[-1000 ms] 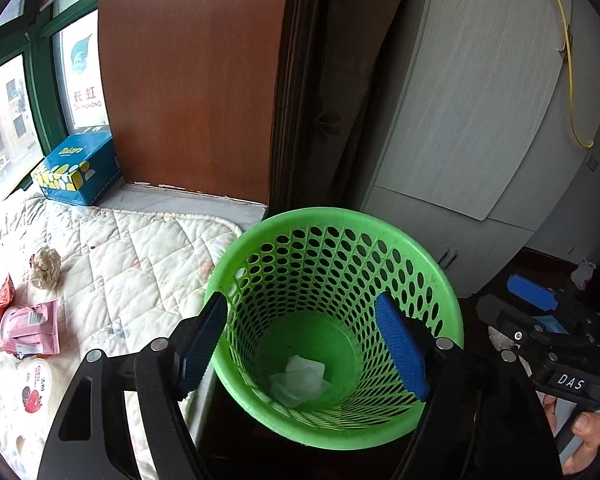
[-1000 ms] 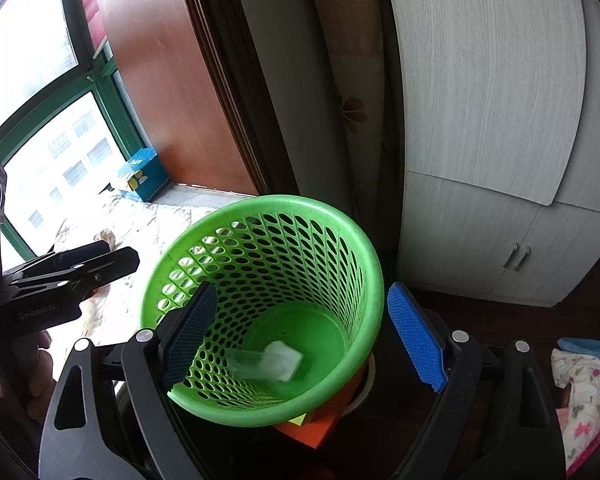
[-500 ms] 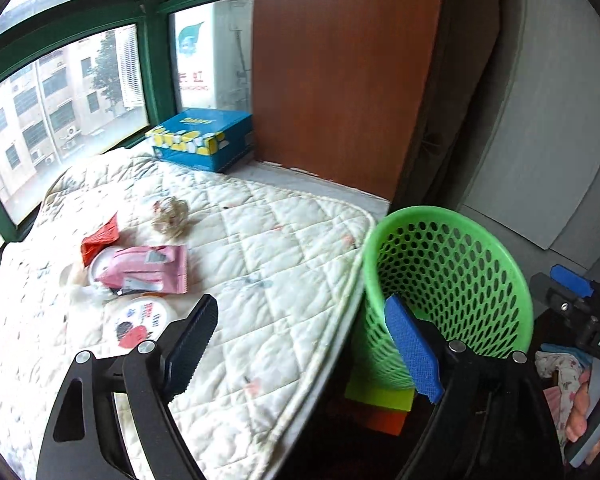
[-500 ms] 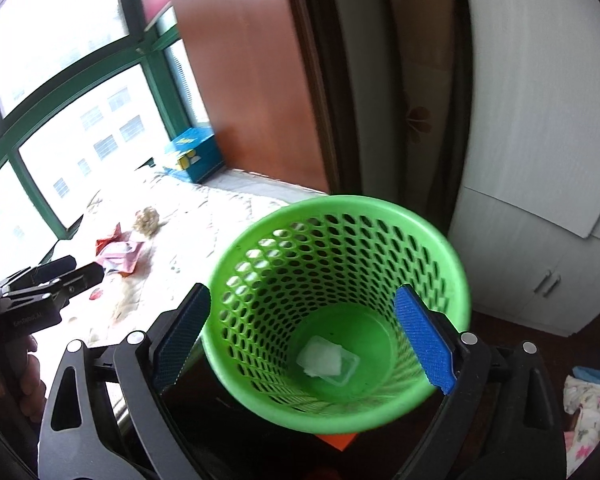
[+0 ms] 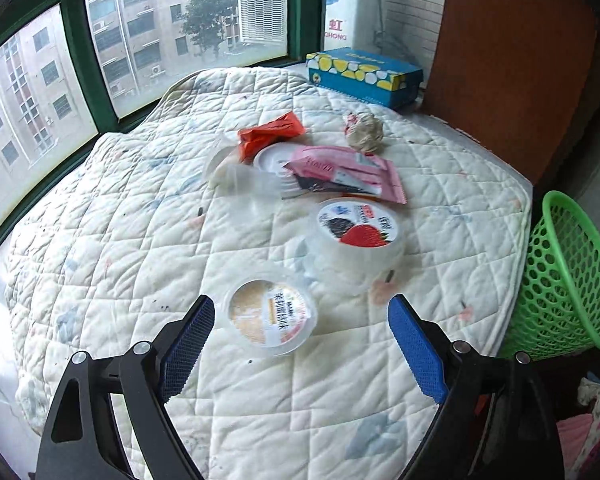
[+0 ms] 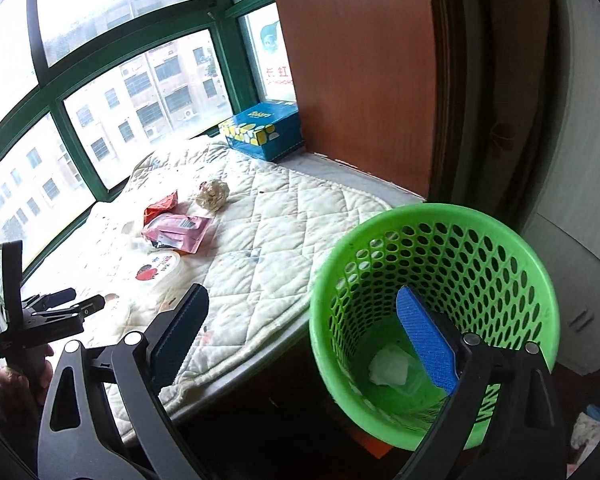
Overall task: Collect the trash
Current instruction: 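Move the left tool to the round printed-label tub and close on it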
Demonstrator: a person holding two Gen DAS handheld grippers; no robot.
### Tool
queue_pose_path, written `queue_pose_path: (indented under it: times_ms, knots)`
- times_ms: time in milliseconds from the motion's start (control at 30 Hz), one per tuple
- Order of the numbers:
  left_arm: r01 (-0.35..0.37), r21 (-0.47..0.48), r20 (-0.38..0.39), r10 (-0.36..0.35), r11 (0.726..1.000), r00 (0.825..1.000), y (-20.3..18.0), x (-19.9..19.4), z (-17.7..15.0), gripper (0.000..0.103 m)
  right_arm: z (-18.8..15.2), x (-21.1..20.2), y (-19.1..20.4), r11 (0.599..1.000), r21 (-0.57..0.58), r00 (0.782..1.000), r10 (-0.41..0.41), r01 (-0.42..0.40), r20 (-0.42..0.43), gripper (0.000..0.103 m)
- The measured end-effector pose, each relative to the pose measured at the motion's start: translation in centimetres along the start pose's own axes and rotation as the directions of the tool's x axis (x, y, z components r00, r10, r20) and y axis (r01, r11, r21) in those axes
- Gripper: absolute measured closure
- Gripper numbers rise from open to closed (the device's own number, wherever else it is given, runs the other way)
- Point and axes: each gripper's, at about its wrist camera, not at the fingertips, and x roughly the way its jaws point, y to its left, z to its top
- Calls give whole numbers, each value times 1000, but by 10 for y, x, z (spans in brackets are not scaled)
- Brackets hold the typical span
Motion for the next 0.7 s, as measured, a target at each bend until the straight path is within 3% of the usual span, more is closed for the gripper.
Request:
queue_pose_path:
  times_ms: [233, 533, 700]
  knots:
    - [5, -19, -64, -7, 1000, 998, 22, 32, -11, 18, 1, 20, 32, 998, -42, 998, 42, -44, -38, 9]
    - [16, -17, -87, -18, 1000, 996, 28, 52, -13, 18, 2, 44, 60, 994, -78, 994, 75, -82, -82, 9]
    - [52, -18, -75, -53, 999, 996, 28, 51, -12, 28, 0, 61, 78, 989, -112, 989, 87, -100, -118, 9]
